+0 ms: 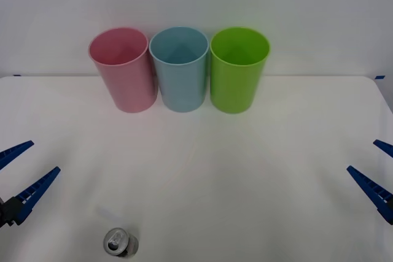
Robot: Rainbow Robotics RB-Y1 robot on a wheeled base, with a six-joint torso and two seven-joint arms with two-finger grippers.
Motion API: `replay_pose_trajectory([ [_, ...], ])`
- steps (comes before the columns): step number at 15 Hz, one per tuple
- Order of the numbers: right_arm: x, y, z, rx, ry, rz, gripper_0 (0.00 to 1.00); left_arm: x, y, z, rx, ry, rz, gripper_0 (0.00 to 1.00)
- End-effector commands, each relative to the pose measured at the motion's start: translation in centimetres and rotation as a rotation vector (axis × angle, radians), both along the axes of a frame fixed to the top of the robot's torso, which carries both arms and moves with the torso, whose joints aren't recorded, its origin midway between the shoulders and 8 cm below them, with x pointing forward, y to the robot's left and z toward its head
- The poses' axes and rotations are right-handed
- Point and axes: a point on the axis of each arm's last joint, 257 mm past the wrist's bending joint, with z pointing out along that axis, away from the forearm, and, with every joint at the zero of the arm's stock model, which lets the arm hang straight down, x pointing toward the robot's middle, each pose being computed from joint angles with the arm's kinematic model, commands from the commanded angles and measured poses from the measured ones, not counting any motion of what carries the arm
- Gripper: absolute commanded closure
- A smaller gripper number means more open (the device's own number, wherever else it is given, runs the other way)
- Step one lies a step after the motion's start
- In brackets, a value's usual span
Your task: Grasp the object on the table and drop it into the matching bin: aluminum can to the light blue bin, PET bottle to the pink bin.
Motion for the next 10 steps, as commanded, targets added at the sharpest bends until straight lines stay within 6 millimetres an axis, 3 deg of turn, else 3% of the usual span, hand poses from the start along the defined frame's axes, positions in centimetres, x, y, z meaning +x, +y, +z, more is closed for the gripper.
replay_pose_trajectory([
  [1, 0.0, 0.0, 0.0, 0.000, 0.000, 0.000, 0.00, 0.0, 0.0, 0.0, 0.000, 0.000, 0.000, 0.00],
  [4, 0.0, 0.0, 0.0, 0.000, 0.000, 0.000, 0.00, 0.0, -1.7, -0.2, -0.026, -0.008, -0.026, 0.00],
  [10, 0.0, 0.0, 0.0, 0.000, 0.000, 0.000, 0.00, -0.6, -1.1, -0.2, 0.045, -0.001, -0.058, 0.00],
])
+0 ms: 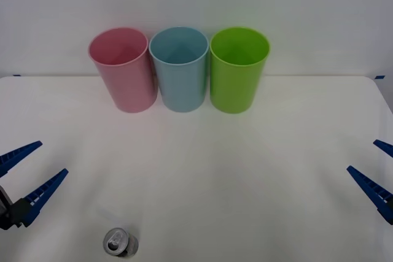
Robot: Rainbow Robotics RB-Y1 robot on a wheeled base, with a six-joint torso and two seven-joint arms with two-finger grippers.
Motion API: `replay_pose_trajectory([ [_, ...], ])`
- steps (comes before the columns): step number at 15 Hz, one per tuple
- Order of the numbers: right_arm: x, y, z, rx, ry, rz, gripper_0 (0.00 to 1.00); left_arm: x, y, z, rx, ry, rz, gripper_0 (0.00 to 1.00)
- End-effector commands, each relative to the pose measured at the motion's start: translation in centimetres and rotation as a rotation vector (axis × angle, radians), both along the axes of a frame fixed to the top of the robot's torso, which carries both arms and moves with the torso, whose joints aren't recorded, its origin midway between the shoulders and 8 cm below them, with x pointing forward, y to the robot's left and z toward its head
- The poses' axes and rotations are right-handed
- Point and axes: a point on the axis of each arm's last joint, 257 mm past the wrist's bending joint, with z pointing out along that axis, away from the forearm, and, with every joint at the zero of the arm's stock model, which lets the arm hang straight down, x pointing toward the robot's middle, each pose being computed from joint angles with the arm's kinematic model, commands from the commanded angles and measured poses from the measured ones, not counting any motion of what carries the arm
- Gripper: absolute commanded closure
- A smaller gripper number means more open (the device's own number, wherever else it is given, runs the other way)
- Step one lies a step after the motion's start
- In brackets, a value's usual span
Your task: Grasp the object on the table and drop it into the matching bin: aluminum can to the light blue bin, PET bottle to the pink bin.
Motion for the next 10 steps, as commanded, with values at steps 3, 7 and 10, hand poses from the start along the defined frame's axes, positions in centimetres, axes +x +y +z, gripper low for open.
replay_pose_trajectory([
  [3, 0.0, 0.0, 0.0, 0.000, 0.000, 0.000, 0.00, -1.1, 1.2, -0.7, 0.137, 0.056, -0.081, 0.00],
  [7, 0.0, 0.0, 0.0, 0.000, 0.000, 0.000, 0.00, -1.2, 1.9, -1.6, 0.232, 0.097, -0.138, 0.00],
  [10, 0.0, 0.0, 0.0, 0.000, 0.000, 0.000, 0.00, -1.1, 2.5, -2.7, 0.286, 0.129, -0.188, 0.00],
])
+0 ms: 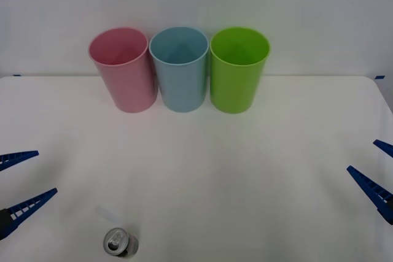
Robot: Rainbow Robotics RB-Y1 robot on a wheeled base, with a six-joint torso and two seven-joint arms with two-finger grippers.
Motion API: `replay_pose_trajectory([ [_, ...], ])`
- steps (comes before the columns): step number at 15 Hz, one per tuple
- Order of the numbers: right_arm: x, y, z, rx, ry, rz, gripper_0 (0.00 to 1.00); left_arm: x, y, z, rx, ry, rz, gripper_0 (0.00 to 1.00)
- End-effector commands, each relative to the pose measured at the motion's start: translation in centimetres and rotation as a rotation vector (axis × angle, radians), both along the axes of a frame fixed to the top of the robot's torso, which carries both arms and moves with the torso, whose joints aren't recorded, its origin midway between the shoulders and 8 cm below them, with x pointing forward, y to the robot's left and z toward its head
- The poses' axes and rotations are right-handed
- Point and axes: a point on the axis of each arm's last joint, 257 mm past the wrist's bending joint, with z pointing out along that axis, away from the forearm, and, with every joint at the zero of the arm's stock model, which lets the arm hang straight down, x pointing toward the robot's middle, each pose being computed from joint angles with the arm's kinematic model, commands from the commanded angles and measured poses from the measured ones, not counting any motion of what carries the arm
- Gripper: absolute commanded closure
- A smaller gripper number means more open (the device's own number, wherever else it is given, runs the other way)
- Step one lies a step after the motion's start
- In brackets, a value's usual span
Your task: Grasp the object on the table and drop it into the matching bin: aluminum can to the light blue bin, PET bottle to the pink bin.
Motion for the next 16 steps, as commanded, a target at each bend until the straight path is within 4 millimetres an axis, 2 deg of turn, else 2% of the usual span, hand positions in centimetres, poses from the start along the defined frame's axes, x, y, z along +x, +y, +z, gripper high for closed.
replay_pose_trajectory([
  [1, 0.0, 0.0, 0.0, 0.000, 0.000, 0.000, 0.00, -0.2, 0.7, -1.2, 0.046, 0.038, -0.060, 0.00],
  [5, 0.0, 0.0, 0.0, 0.000, 0.000, 0.000, 0.00, 0.1, 1.6, -2.6, 0.142, 0.061, -0.148, 0.00],
  [7, 0.0, 0.0, 0.0, 0.000, 0.000, 0.000, 0.00, 0.3, 1.4, -3.2, 0.187, 0.054, -0.191, 0.00],
  [11, 0.0, 0.0, 0.0, 0.000, 0.000, 0.000, 0.00, 1.0, 0.9, -5.8, 0.291, 0.057, -0.280, 0.00],
  [16, 0.0, 0.0, 0.0, 0.000, 0.000, 0.000, 0.00, 0.5, 0.8, -7.7, 0.416, 0.107, -0.406, 0.00],
])
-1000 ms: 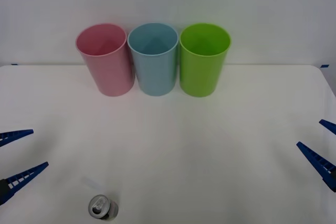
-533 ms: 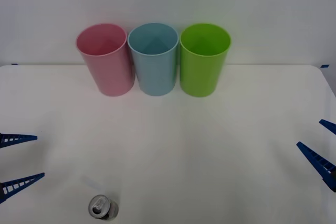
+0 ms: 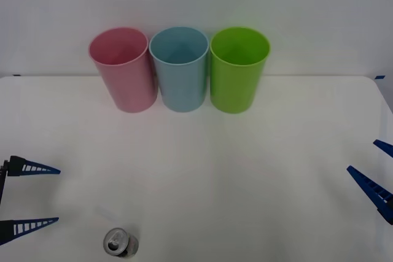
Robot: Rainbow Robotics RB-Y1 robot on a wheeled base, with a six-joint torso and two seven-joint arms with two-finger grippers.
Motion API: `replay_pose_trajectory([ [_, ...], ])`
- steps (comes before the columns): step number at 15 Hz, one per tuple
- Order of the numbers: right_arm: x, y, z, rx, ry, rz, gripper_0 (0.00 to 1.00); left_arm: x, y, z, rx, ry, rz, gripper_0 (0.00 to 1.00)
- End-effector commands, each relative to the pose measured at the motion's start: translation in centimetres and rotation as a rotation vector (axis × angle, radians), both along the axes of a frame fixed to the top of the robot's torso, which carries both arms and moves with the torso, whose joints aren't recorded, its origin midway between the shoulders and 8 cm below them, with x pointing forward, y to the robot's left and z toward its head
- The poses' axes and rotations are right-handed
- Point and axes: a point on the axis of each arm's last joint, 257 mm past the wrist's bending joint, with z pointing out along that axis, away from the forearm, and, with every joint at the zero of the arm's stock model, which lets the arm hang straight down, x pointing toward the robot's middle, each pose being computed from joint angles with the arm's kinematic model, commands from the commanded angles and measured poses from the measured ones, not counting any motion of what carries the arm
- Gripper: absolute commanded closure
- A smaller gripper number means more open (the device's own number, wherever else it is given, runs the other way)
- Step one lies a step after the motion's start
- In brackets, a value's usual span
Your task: Grasp the object on the table and drop it into the matching bin: aluminum can to the light blue bin, PET bottle to the pink bin.
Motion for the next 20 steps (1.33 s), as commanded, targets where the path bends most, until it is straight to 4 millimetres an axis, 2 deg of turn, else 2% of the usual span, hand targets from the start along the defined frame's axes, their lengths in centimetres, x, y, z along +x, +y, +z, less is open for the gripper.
replay_pose_trajectory([
  [1, 0.0, 0.0, 0.0, 0.000, 0.000, 0.000, 0.00, 0.4, 0.3, -0.5, 0.063, 0.008, -0.031, 0.00],
  [3, 0.0, 0.0, 0.0, 0.000, 0.000, 0.000, 0.00, 0.7, 0.4, -0.9, 0.093, 0.012, -0.039, 0.00],
  [6, 0.0, 0.0, 0.0, 0.000, 0.000, 0.000, 0.00, -0.3, -1.0, -2.0, 0.097, 0.041, -0.088, 0.00],
  [14, 0.0, 0.0, 0.0, 0.000, 0.000, 0.000, 0.00, -3.9, -2.7, -5.3, 0.113, 0.118, -0.180, 0.00],
  [18, 0.0, 0.0, 0.0, 0.000, 0.000, 0.000, 0.00, -5.4, -2.6, -5.9, 0.126, 0.132, -0.196, 0.00],
  [20, 0.0, 0.0, 0.0, 0.000, 0.000, 0.000, 0.00, -6.3, -3.5, -6.1, 0.105, 0.145, -0.217, 0.00],
])
